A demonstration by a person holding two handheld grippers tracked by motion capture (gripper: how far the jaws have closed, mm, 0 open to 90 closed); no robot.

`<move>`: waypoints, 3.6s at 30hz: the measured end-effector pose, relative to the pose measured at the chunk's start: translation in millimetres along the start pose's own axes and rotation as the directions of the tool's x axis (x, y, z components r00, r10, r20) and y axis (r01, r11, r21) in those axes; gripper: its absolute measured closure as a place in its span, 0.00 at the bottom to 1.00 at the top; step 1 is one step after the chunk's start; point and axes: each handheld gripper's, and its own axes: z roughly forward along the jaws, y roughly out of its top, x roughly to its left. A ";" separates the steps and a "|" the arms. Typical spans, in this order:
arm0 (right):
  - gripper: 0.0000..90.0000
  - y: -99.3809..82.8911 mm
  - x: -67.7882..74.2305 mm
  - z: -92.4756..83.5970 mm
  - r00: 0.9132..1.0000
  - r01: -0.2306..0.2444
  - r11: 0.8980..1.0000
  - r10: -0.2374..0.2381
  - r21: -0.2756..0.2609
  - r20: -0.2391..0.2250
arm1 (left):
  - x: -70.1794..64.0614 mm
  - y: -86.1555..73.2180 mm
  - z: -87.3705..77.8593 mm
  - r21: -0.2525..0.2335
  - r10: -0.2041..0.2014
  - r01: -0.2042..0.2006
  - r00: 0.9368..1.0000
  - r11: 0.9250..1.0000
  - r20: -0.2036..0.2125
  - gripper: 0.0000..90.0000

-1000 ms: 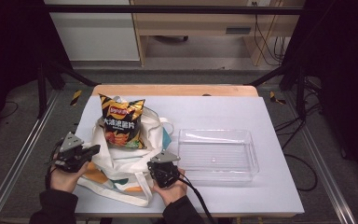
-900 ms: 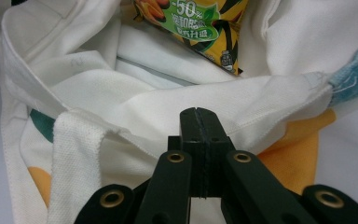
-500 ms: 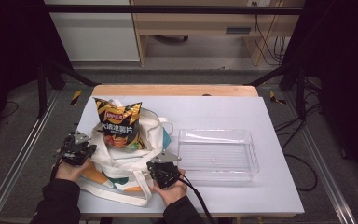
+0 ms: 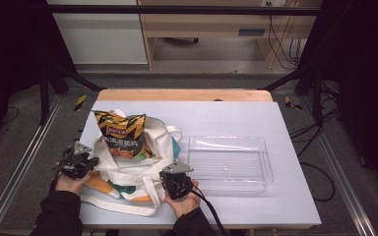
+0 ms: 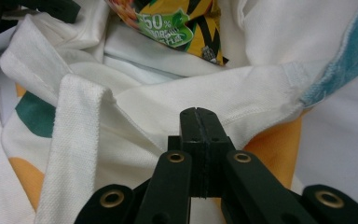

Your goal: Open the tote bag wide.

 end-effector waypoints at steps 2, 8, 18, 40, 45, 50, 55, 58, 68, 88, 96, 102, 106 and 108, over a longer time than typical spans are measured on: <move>1.00 -0.8 0.0 1.1 1.000 -0.001 1.000 0.001 0.003 0.003 | -0.1 -0.5 0.2 -0.003 -0.003 0.003 1.000 1.000 0.002 1.00; 1.00 -8.3 2.9 6.5 0.999 0.026 1.000 -0.027 0.009 0.047 | 0.4 -2.4 0.8 -0.015 -0.016 0.016 1.000 1.000 0.014 1.00; 1.00 -12.5 4.8 8.4 0.996 0.059 0.998 -0.058 -0.002 0.066 | 2.3 -3.7 0.4 -0.065 -0.042 0.045 0.998 0.997 0.044 0.98; 0.82 11.7 9.5 -23.8 0.998 0.061 0.986 -0.061 -0.153 0.003 | 3.8 14.5 -51.5 -0.379 -0.099 0.127 0.991 0.917 0.093 0.62; 0.75 21.0 7.9 -34.6 0.997 0.072 0.978 -0.073 -0.194 -0.001 | 5.9 24.4 -62.2 -0.422 -0.099 0.137 0.989 0.896 0.110 0.58; 0.61 34.5 -2.3 -47.9 0.997 0.075 0.966 -0.071 -0.247 0.026 | 6.0 37.9 -71.1 -0.460 -0.082 0.126 0.990 0.879 0.113 0.56; 0.52 45.2 -14.5 -54.9 0.995 0.090 0.964 -0.076 -0.251 0.064 | 5.7 50.0 -74.1 -0.480 -0.066 0.110 0.992 0.870 0.108 0.55; 0.47 52.6 -29.5 -59.9 0.996 0.067 0.966 -0.050 -0.249 0.072 | 8.1 57.9 -71.1 -0.486 -0.077 0.124 0.990 0.865 0.114 0.54; 0.43 60.7 -71.3 -88.3 0.993 0.027 0.967 0.003 -0.253 0.119 | 7.5 85.2 -43.4 -0.467 -0.092 0.134 0.990 0.874 0.110 0.54; 0.37 -5.8 -149.6 -174.8 0.960 0.001 0.966 0.071 -0.257 0.271 | -5.2 102.9 1.5 -0.352 -0.089 0.142 0.983 0.925 0.164 0.88; 0.37 -18.1 -159.6 -181.1 0.954 -0.009 0.969 0.082 -0.245 0.287 | -9.9 101.6 -3.9 -0.358 -0.080 0.124 0.988 0.925 0.134 1.00; 0.37 -20.1 -160.0 -179.8 0.953 0.005 0.971 0.067 -0.238 0.296 | -10.2 89.5 -25.6 -0.403 -0.074 0.138 0.983 0.905 0.171 1.00; 0.37 -20.9 -160.9 -180.1 0.952 0.004 0.971 0.070 -0.239 0.298 | -19.3 80.0 -47.7 -0.428 -0.039 0.091 0.991 0.899 0.129 1.00; 0.37 -21.0 -161.2 -179.8 0.951 0.000 0.971 0.074 -0.238 0.299 | -16.1 78.6 -50.2 -0.443 -0.069 0.121 0.989 0.888 0.133 1.00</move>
